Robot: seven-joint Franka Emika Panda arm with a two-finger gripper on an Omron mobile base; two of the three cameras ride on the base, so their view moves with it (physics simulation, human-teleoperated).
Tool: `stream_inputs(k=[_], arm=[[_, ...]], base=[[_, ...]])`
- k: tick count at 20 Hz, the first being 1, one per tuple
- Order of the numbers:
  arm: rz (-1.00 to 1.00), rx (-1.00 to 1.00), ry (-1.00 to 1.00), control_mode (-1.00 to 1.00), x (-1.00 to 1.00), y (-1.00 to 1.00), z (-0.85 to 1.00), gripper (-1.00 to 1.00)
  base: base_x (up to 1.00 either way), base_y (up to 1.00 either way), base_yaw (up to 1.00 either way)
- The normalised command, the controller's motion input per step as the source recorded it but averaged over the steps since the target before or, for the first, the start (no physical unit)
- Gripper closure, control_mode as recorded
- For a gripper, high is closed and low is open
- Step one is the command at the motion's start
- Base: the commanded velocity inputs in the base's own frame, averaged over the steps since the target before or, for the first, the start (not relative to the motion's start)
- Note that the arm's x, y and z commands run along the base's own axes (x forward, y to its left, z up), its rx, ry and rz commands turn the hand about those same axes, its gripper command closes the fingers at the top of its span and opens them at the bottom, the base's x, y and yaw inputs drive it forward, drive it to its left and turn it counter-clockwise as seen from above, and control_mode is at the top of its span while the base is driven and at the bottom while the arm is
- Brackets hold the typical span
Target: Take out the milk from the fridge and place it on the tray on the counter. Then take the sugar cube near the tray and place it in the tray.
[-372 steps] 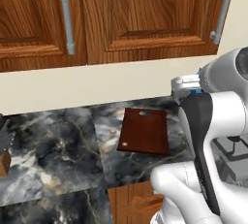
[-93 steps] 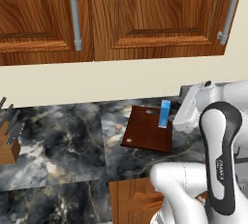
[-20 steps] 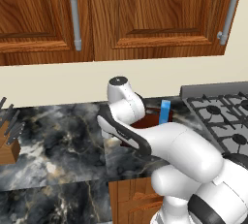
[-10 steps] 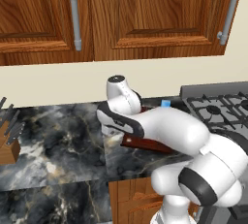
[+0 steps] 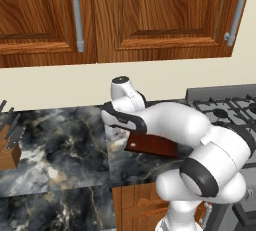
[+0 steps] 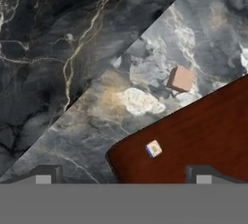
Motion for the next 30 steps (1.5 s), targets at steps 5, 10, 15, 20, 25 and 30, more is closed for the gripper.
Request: stream_inputs(k=[5,10,15,20,25,30], arm=[[-0.05,0.00,0.00,-1.00,0.16,-0.18,-0.11,-1.00],[-0.09,0.02,0.02,-1.00,0.07,-0.09,-0.22,-1.00],[-0.08,0.00,0.00,-1.00,0.15,-0.07,-0.20,-1.00],[-0.06,0.00,0.00,-1.00,0.28,-0.04,-0.18,-1.00],[-0.07,0.00,0.00,-1.00,0.34,0.00,-0.16,-1.00],[-0.07,0.00,0.00,-1.00,0.28,0.00,-0.14,-1.00]], base=[[0.00,0.00,0.00],[0.00,0.00,0.00],[0.00,0.00,0.00],[0.00,0.00,0.00],[0.00,0.00,0.00],[0.00,0.00,0.00]])
